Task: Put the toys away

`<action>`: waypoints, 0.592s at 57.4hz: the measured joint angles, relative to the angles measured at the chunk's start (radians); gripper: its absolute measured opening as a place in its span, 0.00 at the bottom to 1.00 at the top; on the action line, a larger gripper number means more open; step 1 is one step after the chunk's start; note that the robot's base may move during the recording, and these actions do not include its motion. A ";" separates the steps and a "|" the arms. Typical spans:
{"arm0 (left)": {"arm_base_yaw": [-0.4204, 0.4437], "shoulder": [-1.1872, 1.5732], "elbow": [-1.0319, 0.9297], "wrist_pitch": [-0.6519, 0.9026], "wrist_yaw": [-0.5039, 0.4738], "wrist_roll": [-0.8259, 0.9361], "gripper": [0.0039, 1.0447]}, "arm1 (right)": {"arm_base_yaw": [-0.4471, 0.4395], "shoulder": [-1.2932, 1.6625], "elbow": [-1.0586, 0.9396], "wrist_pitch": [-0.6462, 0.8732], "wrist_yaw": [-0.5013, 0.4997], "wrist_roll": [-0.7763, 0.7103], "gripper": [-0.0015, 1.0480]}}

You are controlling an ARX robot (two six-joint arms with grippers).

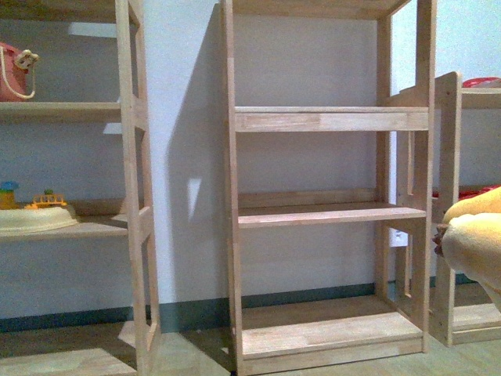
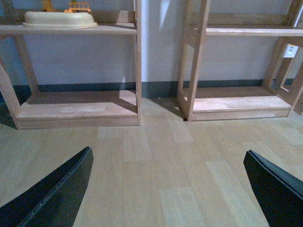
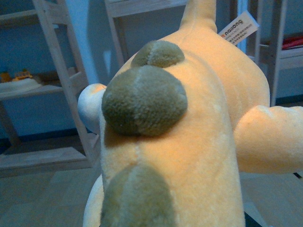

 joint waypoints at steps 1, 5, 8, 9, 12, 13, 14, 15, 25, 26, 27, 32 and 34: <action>0.000 0.000 0.000 0.000 0.000 0.000 0.95 | 0.001 0.000 0.000 0.000 -0.002 0.000 0.16; 0.000 0.000 0.000 0.000 -0.001 0.000 0.95 | 0.002 0.000 0.000 0.000 -0.005 0.000 0.16; 0.000 -0.001 0.000 0.000 -0.001 0.000 0.95 | 0.002 0.002 0.000 0.000 -0.005 0.000 0.16; 0.000 -0.001 0.000 0.000 -0.001 0.000 0.95 | 0.002 0.002 0.000 0.000 -0.005 0.000 0.16; 0.000 -0.001 0.000 0.000 0.000 0.000 0.95 | 0.002 0.002 0.000 0.000 -0.005 0.000 0.16; 0.000 -0.001 0.000 0.000 0.000 0.000 0.95 | 0.002 0.002 0.000 0.000 -0.004 0.000 0.16; 0.000 -0.001 0.000 0.000 0.000 0.000 0.95 | 0.002 0.002 0.000 0.000 -0.003 0.000 0.16; 0.000 -0.001 0.000 0.000 0.000 0.000 0.95 | 0.002 0.002 0.000 0.000 0.000 0.000 0.16; 0.000 -0.001 0.000 0.000 0.000 0.000 0.95 | 0.002 0.002 0.000 0.000 0.000 0.000 0.16; 0.000 -0.001 0.000 0.000 0.000 0.000 0.95 | 0.002 0.002 0.000 0.000 0.000 0.000 0.16; 0.000 -0.001 0.000 0.000 0.000 0.000 0.95 | 0.002 0.002 0.000 0.000 0.000 0.000 0.16; 0.000 -0.001 0.000 0.000 0.000 0.000 0.95 | 0.002 0.002 0.000 0.000 -0.001 0.000 0.16; 0.000 -0.001 0.000 0.000 0.000 0.000 0.95 | 0.002 0.002 0.000 0.000 -0.001 0.000 0.16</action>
